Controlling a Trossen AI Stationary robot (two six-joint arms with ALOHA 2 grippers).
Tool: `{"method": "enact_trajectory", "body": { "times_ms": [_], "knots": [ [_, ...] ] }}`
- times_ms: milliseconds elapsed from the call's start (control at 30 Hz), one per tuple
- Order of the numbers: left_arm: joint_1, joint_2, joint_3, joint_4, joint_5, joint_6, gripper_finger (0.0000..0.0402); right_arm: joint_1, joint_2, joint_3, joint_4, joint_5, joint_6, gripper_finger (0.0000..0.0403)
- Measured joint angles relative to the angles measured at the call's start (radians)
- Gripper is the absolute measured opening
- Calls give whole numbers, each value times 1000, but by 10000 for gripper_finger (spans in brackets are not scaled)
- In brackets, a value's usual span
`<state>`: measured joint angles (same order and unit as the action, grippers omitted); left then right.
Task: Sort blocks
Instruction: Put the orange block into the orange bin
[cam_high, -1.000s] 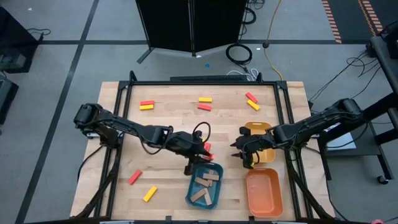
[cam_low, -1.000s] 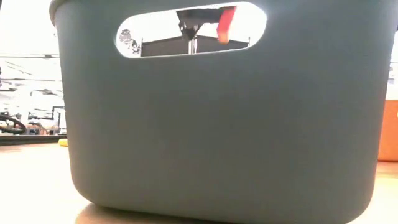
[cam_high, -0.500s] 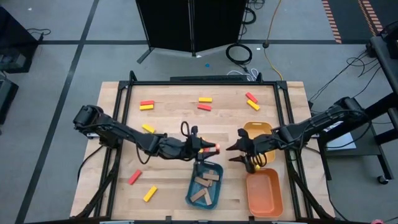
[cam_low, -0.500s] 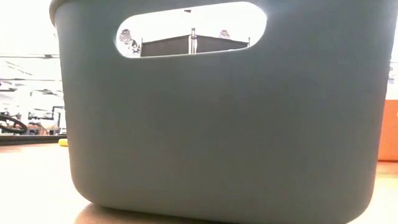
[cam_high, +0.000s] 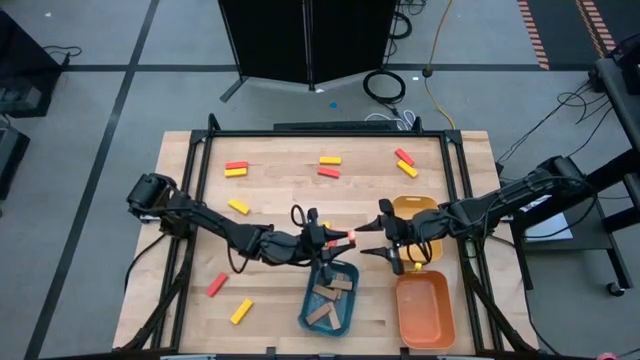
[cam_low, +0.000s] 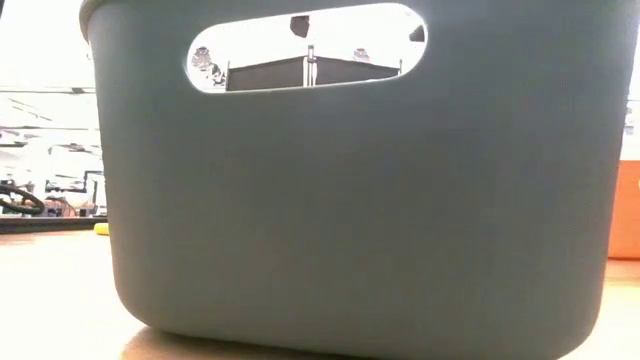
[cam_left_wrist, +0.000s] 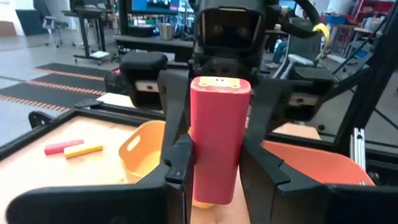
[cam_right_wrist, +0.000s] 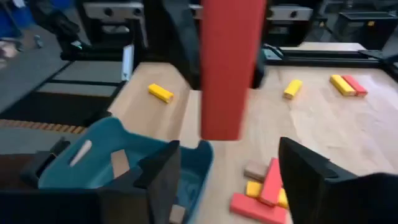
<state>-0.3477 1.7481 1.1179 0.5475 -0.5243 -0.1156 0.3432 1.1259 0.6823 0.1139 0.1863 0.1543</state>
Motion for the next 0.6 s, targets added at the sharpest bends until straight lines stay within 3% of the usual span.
{"method": "enact_trajectory", "body": {
  "times_ms": [267,600],
  "knots": [
    [15,0,0,38,24,48,86,-29,0,0,56,-4,18,284],
    [52,6,0,76,64,44,86,-56,7,-1,93,-5,13,277]
  ]
}}
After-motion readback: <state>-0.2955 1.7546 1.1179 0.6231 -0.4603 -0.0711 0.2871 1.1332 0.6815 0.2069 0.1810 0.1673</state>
